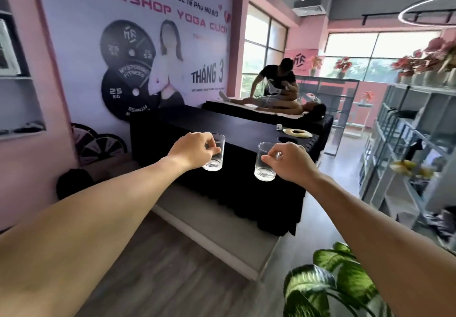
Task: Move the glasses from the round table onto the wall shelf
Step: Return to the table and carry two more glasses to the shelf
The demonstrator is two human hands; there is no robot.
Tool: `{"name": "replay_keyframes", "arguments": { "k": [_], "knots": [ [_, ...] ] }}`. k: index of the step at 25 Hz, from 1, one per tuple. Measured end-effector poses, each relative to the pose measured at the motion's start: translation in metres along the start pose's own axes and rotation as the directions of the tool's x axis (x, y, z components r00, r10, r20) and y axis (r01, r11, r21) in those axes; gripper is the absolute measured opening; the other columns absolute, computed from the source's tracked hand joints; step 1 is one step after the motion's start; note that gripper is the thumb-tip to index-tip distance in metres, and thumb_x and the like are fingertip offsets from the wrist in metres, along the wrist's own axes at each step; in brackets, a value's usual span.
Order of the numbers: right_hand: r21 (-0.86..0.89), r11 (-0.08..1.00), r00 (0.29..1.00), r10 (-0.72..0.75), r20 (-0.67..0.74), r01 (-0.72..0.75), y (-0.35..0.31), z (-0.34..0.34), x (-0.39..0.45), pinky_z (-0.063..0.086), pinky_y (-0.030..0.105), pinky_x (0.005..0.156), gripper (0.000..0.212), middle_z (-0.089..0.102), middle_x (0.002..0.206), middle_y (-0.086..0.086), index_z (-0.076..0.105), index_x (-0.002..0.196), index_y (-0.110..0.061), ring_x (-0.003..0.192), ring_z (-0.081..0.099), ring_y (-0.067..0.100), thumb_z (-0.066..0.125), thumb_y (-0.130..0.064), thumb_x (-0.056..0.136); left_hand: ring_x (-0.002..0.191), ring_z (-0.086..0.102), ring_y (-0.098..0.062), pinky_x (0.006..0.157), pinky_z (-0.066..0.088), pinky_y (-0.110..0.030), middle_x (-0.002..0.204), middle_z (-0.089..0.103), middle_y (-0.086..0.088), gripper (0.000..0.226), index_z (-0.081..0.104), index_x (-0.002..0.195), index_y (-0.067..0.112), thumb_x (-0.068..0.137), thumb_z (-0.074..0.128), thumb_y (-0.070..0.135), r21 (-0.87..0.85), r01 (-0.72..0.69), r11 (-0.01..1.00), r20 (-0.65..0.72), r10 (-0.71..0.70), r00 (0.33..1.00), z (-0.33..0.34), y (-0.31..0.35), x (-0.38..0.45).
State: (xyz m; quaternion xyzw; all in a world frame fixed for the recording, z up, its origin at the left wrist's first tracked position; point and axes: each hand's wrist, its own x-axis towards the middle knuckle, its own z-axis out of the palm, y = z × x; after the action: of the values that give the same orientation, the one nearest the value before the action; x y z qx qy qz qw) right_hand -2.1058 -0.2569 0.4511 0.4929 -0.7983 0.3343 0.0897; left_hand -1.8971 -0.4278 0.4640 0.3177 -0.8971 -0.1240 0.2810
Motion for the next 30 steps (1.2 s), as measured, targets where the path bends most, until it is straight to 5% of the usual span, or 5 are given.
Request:
{"name": "replay_keyframes", "arguments": {
  "k": [15, 22, 30],
  "knots": [
    [0.045, 0.995, 0.99, -0.091, 0.104, 0.087, -0.002, 0.185, 0.28, 0.045, 0.031, 0.078, 0.02, 0.059, 0.085, -0.009, 0.063, 0.067, -0.037, 0.086, 0.06, 0.017, 0.071, -0.042, 0.085, 0.078, 0.065, -0.011, 0.073, 0.052, -0.03, 0.076, 0.064, 0.013, 0.015, 0.066, 0.086, 0.029, 0.089, 0.066, 0.044, 0.059, 0.078, 0.995, -0.018, -0.077, 0.997, 0.053, -0.191, 0.241],
    [0.114, 0.984, 0.979, -0.154, 0.136, 0.139, -0.026, 0.271, 0.406, 0.042, 0.028, 0.073, 0.02, 0.062, 0.087, -0.007, 0.063, 0.067, -0.039, 0.084, 0.062, 0.016, 0.071, -0.044, 0.085, 0.072, 0.061, -0.005, 0.062, 0.042, -0.025, 0.072, 0.062, 0.016, 0.013, 0.062, 0.084, 0.033, 0.089, 0.066, 0.044, 0.073, 0.13, 0.989, -0.07, -0.125, 0.99, 0.048, -0.285, 0.341],
    [0.241, 0.931, 0.926, -0.322, 0.198, 0.272, -0.066, 0.396, 0.58, 0.051, 0.032, 0.084, 0.015, 0.068, 0.09, -0.006, 0.069, 0.074, -0.035, 0.091, 0.063, 0.015, 0.07, -0.046, 0.084, 0.067, 0.057, 0.0, 0.055, 0.035, -0.021, 0.069, 0.062, 0.016, 0.022, 0.055, 0.068, 0.038, 0.084, 0.069, 0.047, 0.078, 0.329, 0.941, -0.194, -0.309, 0.931, 0.045, -0.413, 0.451]
  ]
}}
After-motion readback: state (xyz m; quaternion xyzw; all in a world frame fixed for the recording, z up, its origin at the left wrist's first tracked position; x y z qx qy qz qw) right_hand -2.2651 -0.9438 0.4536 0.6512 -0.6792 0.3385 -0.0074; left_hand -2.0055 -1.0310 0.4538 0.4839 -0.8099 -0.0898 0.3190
